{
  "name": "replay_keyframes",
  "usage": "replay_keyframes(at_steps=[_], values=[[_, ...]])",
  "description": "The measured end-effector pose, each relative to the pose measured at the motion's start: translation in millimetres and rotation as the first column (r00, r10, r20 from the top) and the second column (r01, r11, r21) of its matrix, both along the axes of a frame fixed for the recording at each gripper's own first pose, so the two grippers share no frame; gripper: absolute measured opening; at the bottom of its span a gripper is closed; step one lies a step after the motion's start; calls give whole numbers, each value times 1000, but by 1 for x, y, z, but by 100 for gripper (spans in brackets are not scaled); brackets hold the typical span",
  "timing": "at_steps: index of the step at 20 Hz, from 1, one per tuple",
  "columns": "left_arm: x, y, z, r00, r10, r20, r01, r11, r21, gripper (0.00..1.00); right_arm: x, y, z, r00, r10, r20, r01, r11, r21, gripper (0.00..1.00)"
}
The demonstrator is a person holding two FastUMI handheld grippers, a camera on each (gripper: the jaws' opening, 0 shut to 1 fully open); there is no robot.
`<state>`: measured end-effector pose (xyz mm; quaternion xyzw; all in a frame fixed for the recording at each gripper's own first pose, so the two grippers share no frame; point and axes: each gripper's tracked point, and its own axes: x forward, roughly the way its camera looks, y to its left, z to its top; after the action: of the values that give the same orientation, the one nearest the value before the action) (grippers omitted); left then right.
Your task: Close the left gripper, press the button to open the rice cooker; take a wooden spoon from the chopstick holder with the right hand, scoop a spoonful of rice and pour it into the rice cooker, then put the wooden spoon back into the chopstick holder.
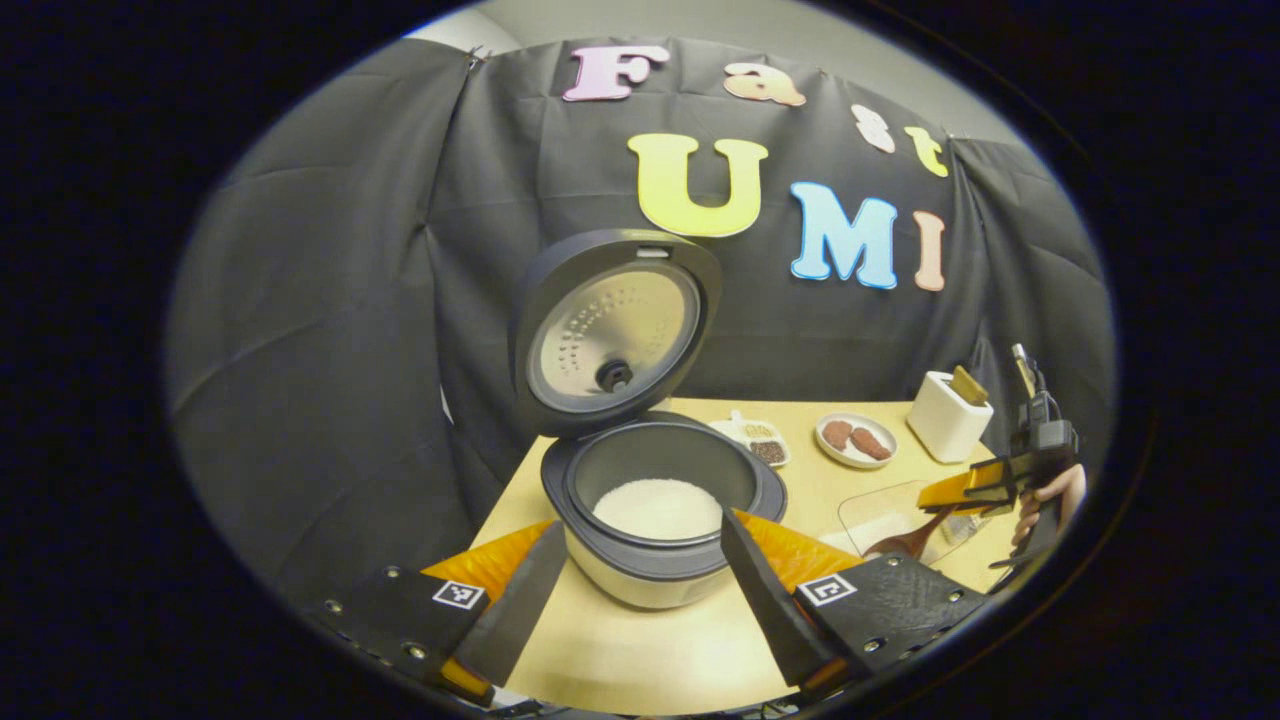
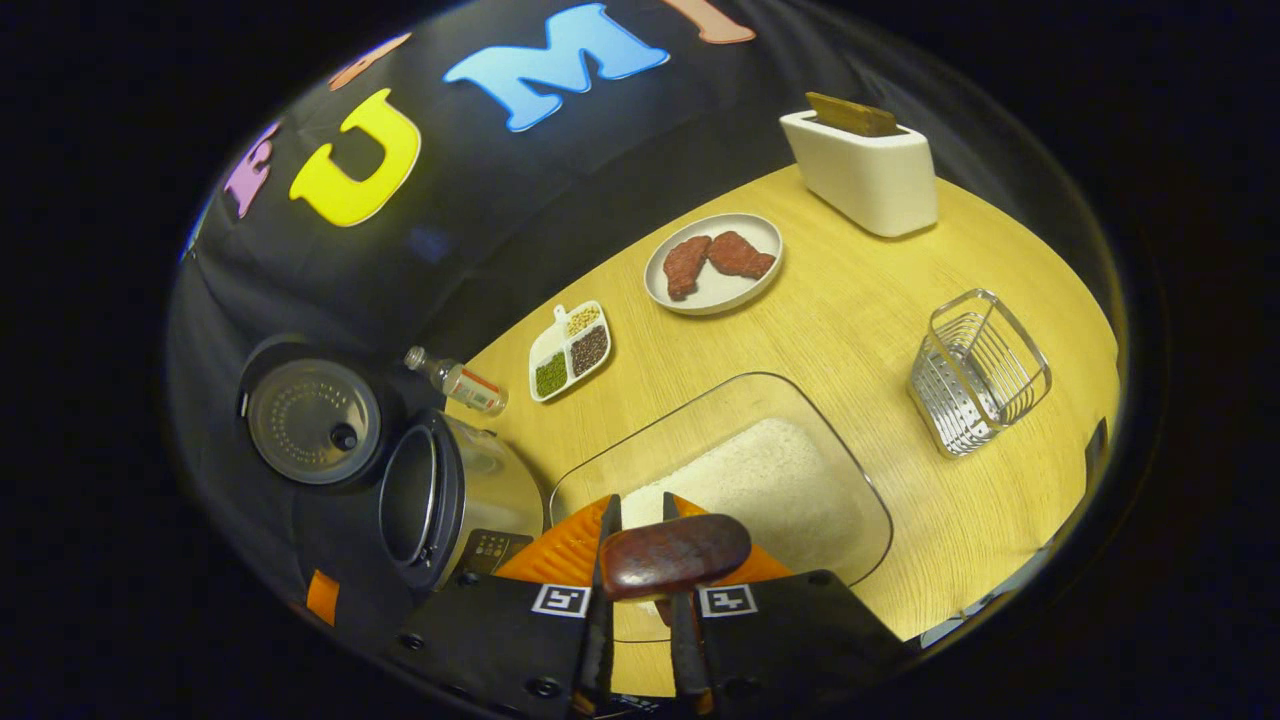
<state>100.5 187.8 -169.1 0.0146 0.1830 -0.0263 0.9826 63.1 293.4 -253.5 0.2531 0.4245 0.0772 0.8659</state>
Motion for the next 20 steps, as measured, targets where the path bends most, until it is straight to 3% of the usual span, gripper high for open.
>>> replay_keyframes(at_steps=[3,7,13,17,20], values=[[-4,-3,-2,1000,6,-2,-6,1000,1,97,6,-19,8,998,-56,0,56,998,31,22],[-12,0,3,1000,24,13,-24,1000,20,97,13,-33,23,994,-113,-11,114,989,97,25],[-24,14,4,997,70,20,-71,997,30,97,31,-40,51,979,-201,-37,204,954,219,25],[-31,28,5,993,111,25,-112,993,23,97,41,-23,73,978,-198,-69,209,914,346,25],[-41,39,0,991,136,19,-136,990,29,97,48,-7,95,986,-161,-42,165,907,387,25]])
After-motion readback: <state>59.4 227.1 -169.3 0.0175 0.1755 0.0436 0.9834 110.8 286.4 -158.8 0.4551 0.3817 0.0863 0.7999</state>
